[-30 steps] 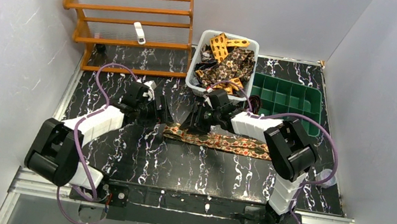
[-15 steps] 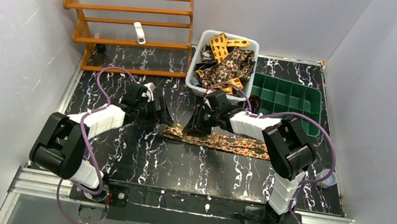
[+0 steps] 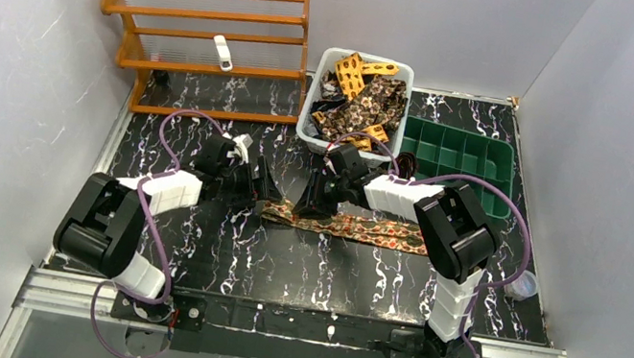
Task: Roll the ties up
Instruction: Roll the tie at the center of the board.
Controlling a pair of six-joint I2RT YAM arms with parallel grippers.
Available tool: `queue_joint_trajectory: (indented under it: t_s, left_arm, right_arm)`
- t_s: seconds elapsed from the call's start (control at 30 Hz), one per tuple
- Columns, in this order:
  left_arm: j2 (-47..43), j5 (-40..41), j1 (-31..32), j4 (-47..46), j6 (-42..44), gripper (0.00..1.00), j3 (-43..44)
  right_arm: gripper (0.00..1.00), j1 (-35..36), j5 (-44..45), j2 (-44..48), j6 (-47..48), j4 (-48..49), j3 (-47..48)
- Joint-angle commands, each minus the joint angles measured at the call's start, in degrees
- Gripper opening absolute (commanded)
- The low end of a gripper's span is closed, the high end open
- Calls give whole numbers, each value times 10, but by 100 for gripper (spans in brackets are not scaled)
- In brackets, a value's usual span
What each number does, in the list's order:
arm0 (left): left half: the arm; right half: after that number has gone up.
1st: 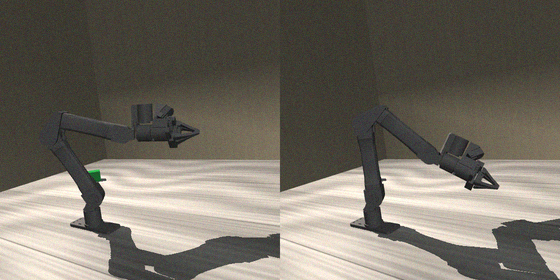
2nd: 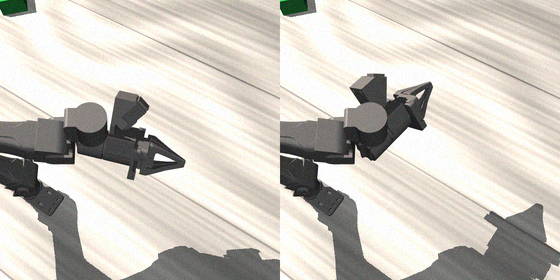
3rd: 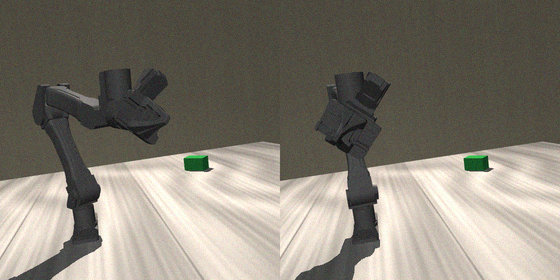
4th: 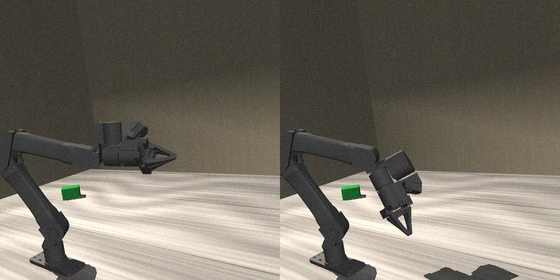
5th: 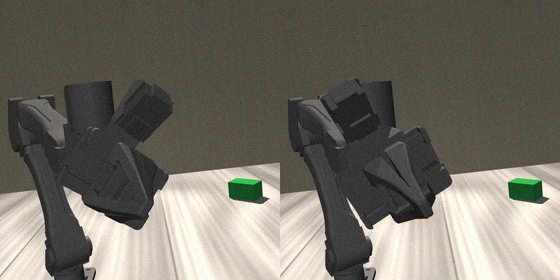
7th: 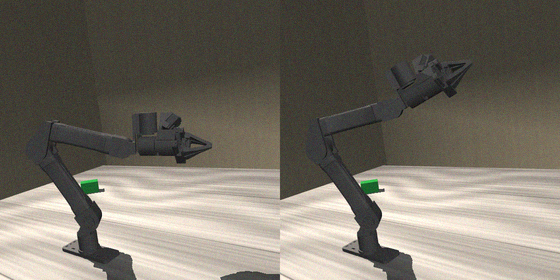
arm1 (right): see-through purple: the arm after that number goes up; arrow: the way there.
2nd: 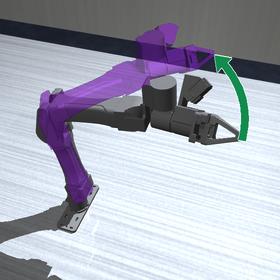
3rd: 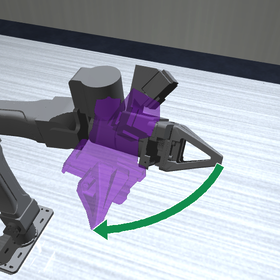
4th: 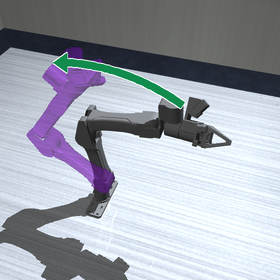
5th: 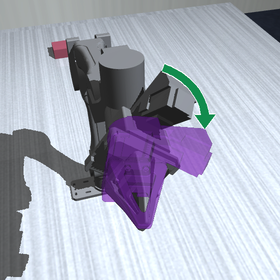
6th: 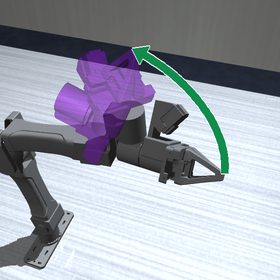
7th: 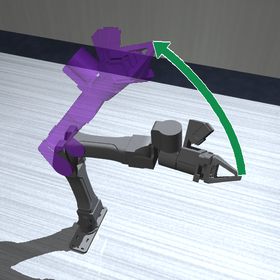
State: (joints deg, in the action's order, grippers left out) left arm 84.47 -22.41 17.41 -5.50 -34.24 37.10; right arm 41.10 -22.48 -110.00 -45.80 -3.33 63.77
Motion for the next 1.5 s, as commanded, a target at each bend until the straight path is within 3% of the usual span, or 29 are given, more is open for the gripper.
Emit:
queue_joint_trajectory:
  t_s: [0.0, 0.17, 0.33, 0.53, 1.03, 1.3, 1.47]
  left_arm:
    - [29, -59, -2, -41, 9, 82, -13]
    - [35, -69, -2, -29, 21, 71, -26]
    - [36, -76, -6, -10, 40, 69, -25]
    - [68, -121, -17, 10, 58, 59, -2]
    - [95, -177, -20, 24, 81, 50, 28]
    - [119, -177, -20, 3, 82, 49, 32]
    - [115, -165, -19, -5, 75, 62, 29]
  right_arm:
    - [37, -5, -6, -13, 15, -19, 18]
    - [36, -4, -5, -17, 12, -21, 14]
    - [35, -5, -7, -24, 11, -24, 13]
    - [32, -6, 2, -31, 11, -39, 19]
    - [31, -6, -7, -36, 9, -38, 20]
    - [31, -6, -13, -37, 11, -35, 21]
    - [31, -6, -13, -37, 12, -37, 22]
